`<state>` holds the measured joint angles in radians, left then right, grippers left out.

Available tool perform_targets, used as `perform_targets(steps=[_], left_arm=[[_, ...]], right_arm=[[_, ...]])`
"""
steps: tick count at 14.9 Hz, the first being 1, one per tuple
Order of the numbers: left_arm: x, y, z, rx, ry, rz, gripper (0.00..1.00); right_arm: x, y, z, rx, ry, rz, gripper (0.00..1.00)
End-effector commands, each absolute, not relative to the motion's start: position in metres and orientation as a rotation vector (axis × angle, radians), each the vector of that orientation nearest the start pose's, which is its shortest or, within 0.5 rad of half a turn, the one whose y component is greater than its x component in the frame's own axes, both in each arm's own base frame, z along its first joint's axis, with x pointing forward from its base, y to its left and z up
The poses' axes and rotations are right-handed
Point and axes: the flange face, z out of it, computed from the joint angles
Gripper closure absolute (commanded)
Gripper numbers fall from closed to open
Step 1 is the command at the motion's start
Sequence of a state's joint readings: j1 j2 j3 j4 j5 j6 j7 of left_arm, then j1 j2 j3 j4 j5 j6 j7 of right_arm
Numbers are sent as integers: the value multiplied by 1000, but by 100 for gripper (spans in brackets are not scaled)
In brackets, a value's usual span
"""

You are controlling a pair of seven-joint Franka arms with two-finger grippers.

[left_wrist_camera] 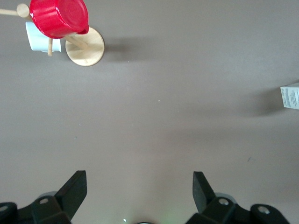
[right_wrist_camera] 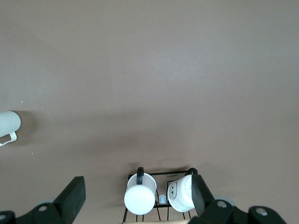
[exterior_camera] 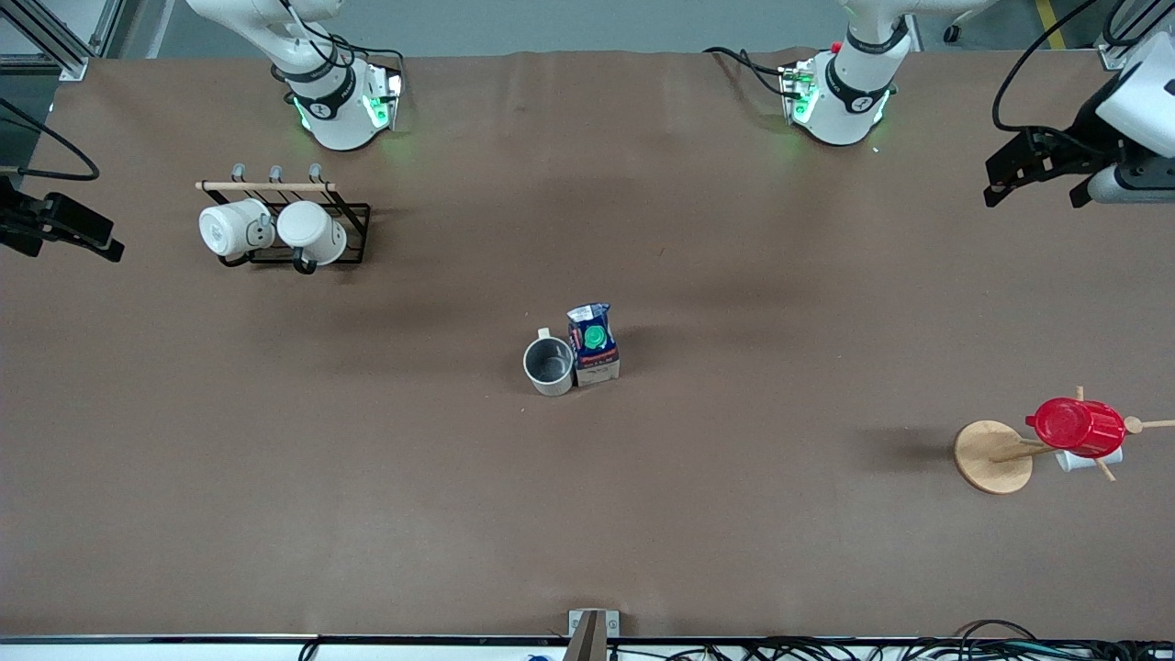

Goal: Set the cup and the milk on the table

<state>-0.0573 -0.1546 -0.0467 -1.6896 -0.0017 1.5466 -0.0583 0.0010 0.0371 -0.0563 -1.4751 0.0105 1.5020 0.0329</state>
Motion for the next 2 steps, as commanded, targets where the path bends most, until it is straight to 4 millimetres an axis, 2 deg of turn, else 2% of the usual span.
perform_targets(steps=[1,2], left_arm=[[493,-58,649,-3147,89,1,0],[493,-58,649,-3145,84,1,0]], right_arm=[[558,-32,645,-3111,138,18,0],[558,-33,645,-3111,140,18,0]])
